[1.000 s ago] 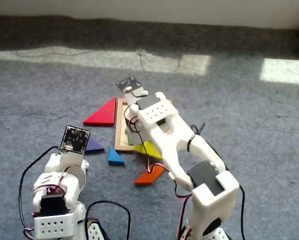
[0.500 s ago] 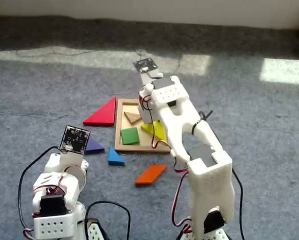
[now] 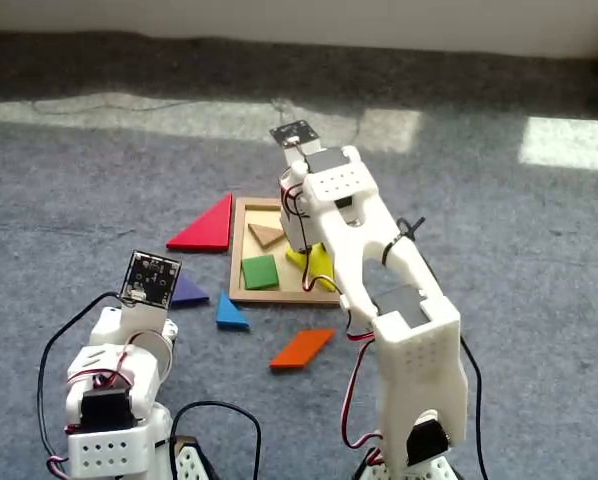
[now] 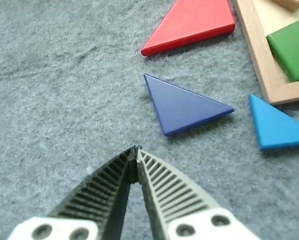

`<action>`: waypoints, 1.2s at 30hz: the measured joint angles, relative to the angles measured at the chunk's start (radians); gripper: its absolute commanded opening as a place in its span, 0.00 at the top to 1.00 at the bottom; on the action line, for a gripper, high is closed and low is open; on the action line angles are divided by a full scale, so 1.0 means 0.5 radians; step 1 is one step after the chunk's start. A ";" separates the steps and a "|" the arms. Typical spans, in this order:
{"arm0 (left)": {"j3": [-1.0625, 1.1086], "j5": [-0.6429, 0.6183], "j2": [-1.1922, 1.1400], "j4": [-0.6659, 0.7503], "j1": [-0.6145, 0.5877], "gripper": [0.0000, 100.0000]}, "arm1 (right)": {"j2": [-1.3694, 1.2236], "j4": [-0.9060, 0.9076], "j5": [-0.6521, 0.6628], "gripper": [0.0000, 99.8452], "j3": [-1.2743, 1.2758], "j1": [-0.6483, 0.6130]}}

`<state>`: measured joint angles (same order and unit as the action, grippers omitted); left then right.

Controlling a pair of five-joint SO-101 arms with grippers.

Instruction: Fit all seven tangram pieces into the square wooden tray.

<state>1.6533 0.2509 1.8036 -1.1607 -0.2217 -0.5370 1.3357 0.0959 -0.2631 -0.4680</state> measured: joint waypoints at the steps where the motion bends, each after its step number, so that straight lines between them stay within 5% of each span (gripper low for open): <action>1: 0.000 0.000 0.000 0.000 0.000 0.99 | 0.000 -0.003 0.000 0.90 0.000 0.009; 15: 0.000 0.000 0.000 0.000 0.000 0.99 | 0.110 0.040 0.000 0.91 0.000 0.175; 19: 0.000 0.000 0.000 0.000 0.000 0.99 | 0.417 0.049 0.000 1.00 0.092 0.150; 29: 0.031 0.000 0.000 0.000 0.003 0.99 | 1.338 -0.028 0.000 0.99 0.893 0.153; 36: 0.031 0.000 0.000 0.003 0.000 0.99 | 2.120 -0.028 0.000 0.99 1.544 0.393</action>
<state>1.6686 0.2509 1.8036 -1.1592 -0.2217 0.5232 1.3218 0.0959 0.5086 -0.2716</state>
